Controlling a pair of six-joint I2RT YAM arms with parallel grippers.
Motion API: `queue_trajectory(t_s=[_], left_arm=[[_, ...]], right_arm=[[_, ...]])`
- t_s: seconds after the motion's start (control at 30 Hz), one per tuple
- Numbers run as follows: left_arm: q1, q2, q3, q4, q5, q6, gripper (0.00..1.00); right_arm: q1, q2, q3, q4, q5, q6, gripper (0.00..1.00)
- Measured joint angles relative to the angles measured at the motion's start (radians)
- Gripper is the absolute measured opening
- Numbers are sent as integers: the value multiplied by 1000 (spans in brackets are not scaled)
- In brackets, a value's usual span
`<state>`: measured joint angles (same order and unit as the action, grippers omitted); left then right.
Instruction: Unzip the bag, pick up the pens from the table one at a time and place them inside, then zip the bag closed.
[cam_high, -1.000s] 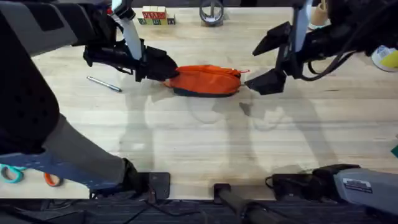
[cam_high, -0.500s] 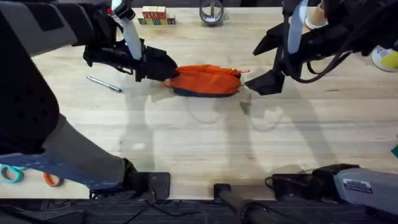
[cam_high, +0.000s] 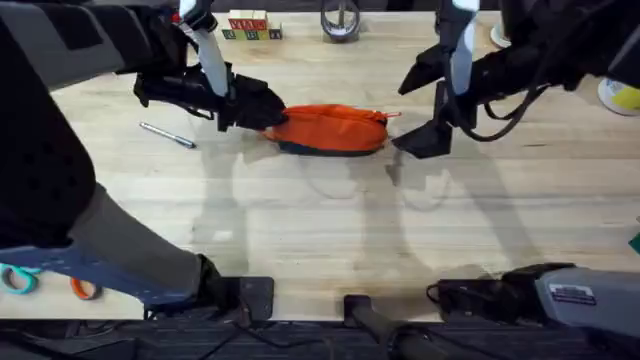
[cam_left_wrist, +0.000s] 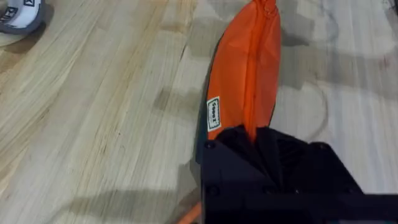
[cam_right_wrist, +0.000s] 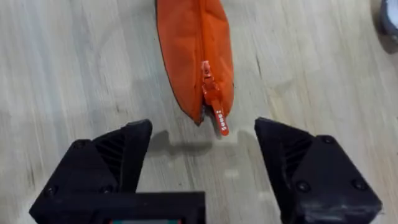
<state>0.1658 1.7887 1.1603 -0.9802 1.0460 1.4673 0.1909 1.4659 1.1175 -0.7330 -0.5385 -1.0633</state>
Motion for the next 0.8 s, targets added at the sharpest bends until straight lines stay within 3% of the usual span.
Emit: queue_trajectory(t_s=[0.3, 0.8], left_arm=[[0, 0, 0, 0, 0, 0, 40], [0, 0, 0, 0, 0, 0, 40]], right_arm=[[7, 27, 0, 7, 0, -28, 992], [18, 83, 0, 98, -36, -34, 909]])
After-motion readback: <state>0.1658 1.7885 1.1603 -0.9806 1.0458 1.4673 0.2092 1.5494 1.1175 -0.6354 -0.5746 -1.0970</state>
